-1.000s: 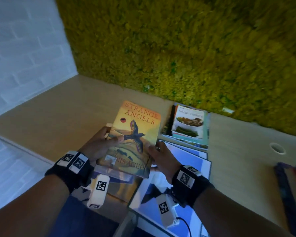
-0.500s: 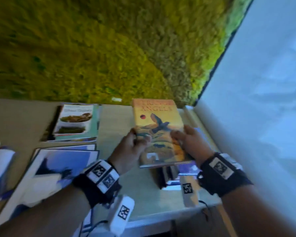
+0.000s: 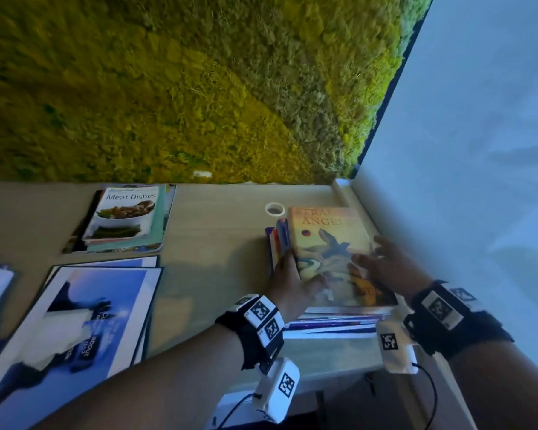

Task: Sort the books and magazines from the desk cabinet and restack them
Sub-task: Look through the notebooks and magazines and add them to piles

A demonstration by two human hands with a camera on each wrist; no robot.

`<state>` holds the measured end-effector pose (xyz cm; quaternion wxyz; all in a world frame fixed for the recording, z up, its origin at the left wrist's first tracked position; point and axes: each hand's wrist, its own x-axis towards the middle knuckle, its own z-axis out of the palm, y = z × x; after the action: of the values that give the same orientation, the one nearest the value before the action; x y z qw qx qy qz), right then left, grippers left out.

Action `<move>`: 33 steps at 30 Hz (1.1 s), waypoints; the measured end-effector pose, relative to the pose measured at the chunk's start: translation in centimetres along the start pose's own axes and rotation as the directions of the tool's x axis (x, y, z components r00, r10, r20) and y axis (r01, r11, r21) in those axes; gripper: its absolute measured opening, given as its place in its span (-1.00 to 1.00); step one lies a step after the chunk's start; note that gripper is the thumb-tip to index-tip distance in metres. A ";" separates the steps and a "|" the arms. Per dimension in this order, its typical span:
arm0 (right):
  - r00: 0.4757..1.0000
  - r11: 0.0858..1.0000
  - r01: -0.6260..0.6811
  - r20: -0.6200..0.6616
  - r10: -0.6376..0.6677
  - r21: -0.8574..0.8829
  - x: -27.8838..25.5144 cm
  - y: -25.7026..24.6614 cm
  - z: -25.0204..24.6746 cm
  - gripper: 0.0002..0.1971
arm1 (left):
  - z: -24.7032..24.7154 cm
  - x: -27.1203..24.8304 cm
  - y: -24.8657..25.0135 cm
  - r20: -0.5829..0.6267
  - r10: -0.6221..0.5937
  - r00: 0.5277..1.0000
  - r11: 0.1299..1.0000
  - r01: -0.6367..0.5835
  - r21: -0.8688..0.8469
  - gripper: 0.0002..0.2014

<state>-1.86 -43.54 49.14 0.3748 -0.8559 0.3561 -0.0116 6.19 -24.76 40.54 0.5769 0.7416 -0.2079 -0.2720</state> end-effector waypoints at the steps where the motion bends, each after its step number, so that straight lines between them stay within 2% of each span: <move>1: 0.997 0.996 0.040 -0.060 -0.045 -0.082 -0.2 -0.5 -0.3 -0.27 | -0.1 -0.1 0.2 0.014 -0.006 1.000 1.000 0.006 -0.019 -0.15; 2: 0.987 0.986 0.094 -0.116 -0.111 -0.140 -0.4 -1.0 -0.5 -0.26 | -0.3 -0.3 0.5 0.023 -0.010 1.000 0.999 0.011 -0.032 -0.16; 4: 0.950 0.952 0.226 -0.171 -0.262 -0.206 -1.3 -2.9 -0.3 -0.39 | -1.1 -1.1 1.6 0.030 -0.005 1.000 1.000 0.006 -0.024 -0.12; 6: 0.912 0.914 0.356 -0.143 -0.386 -0.197 -2.2 -5.1 1.1 -0.53 | -2.7 -2.3 2.8 0.036 0.029 0.999 1.000 -0.029 -0.010 -0.20; 9: 0.870 0.868 0.492 -0.014 -0.494 -0.068 -3.4 -8.7 5.6 -0.70 | -7.1 -4.0 2.6 -0.031 0.009 0.999 0.993 -0.005 0.114 -0.31; 11: 0.832 0.837 0.546 0.108 -0.545 0.020 -4.2 -11.5 9.7 -0.62 | -11.8 -5.5 1.3 -0.093 -0.022 0.995 0.986 0.037 0.160 -0.30; 12: 0.809 0.827 0.560 0.180 -0.559 0.050 -4.8 -12.9 12.0 -0.60 | -14.6 -6.4 0.4 -0.131 -0.050 0.990 0.978 0.075 0.193 -0.30; 14: 0.769 0.827 0.554 0.324 -0.551 0.091 -6.0 -15.9 17.1 -0.72 | -20.8 -8.6 -1.9 -0.213 -0.110 0.971 0.963 0.157 0.219 -0.34; 16: 0.715 0.817 0.563 0.423 -0.556 0.124 -7.0 -18.6 22.6 -0.74 | -27.3 -11.5 -4.2 -0.315 -0.157 0.936 0.952 0.228 0.203 -0.40; 19: 0.647 0.836 0.495 0.543 -0.535 0.234 -8.8 -22.6 30.4 -0.55 | -35.4 -16.2 -7.3 -0.470 -0.203 0.859 0.913 0.340 0.227 -0.50; 21: 0.603 0.872 0.384 0.633 -0.485 0.303 -10.7 -25.5 34.4 -0.47 | -39.7 -18.9 -9.1 -0.564 -0.203 0.801 0.871 0.410 0.270 -0.54; 24: 0.539 0.933 0.215 0.761 -0.360 0.289 -12.6 -28.4 39.7 -0.48 | -44.9 -22.0 -12.2 -0.698 -0.248 0.672 0.774 0.571 0.275 -0.40; 26: 0.543 0.957 0.171 0.789 -0.289 0.233 -13.5 -29.8 42.7 -0.42 | -47.3 -23.4 -14.3 -0.738 -0.310 0.600 0.696 0.672 0.254 -0.26; 29: 0.591 0.979 0.096 0.781 -0.202 0.181 -14.7 -31.1 46.4 -0.39 | -49.4 -25.0 -16.4 -0.749 -0.380 0.543 0.582 0.770 0.263 -0.17; 31: 0.601 0.987 0.040 0.785 -0.150 0.157 -15.4 -31.5 47.7 -0.50 | -50.2 -25.8 -17.5 -0.748 -0.409 0.523 0.529 0.804 0.273 -0.17; 33: 0.608 0.992 0.036 0.784 -0.120 0.124 -15.6 -31.8 48.5 -0.71 | -51.0 -26.4 -18.2 -0.733 -0.435 0.522 0.532 0.806 0.258 -0.22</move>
<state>19.50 11.60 38.81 0.5327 -0.7693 0.1160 0.3331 18.71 34.04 36.72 0.2109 0.9435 0.2071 -0.1500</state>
